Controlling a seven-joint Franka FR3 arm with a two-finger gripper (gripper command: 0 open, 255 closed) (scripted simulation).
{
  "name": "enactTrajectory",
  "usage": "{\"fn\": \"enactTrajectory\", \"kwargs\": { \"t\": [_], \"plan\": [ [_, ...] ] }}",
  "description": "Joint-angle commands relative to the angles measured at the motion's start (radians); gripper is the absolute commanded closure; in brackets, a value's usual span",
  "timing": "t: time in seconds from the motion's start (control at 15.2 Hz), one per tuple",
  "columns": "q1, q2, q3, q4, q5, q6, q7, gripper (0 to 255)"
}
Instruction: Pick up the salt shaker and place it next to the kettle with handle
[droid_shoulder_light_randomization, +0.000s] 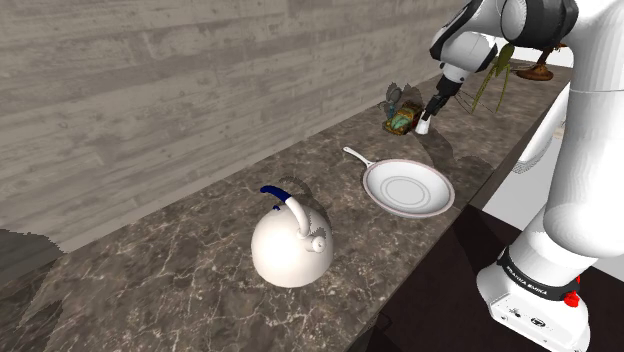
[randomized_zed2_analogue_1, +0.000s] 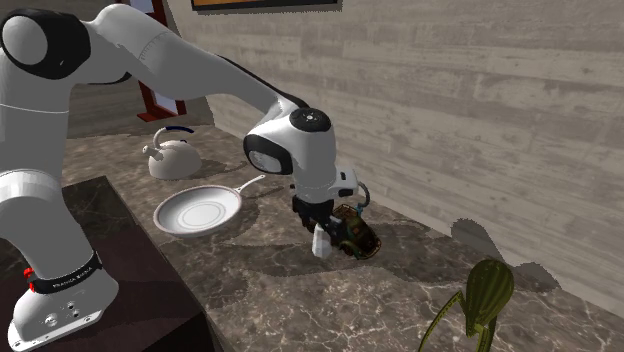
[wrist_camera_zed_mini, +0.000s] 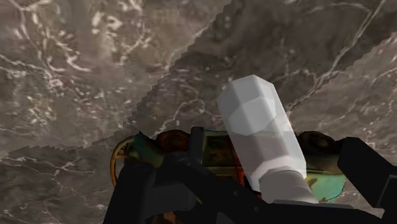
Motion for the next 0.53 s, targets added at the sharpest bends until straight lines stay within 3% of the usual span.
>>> {"fn": "enactTrajectory", "kwargs": {
  "t": [0.0,0.2,0.26,0.46],
  "plan": [
    [0.0,0.001,0.0,-0.001,0.001,0.001,-0.001,0],
    [0.0,0.0,0.0,-0.001,0.001,0.001,-0.001,0],
    [0.0,0.0,0.0,-0.001,0.001,0.001,-0.001,255],
    [0.0,0.0,0.0,-0.001,0.001,0.001,-0.001,255]
  ]
}}
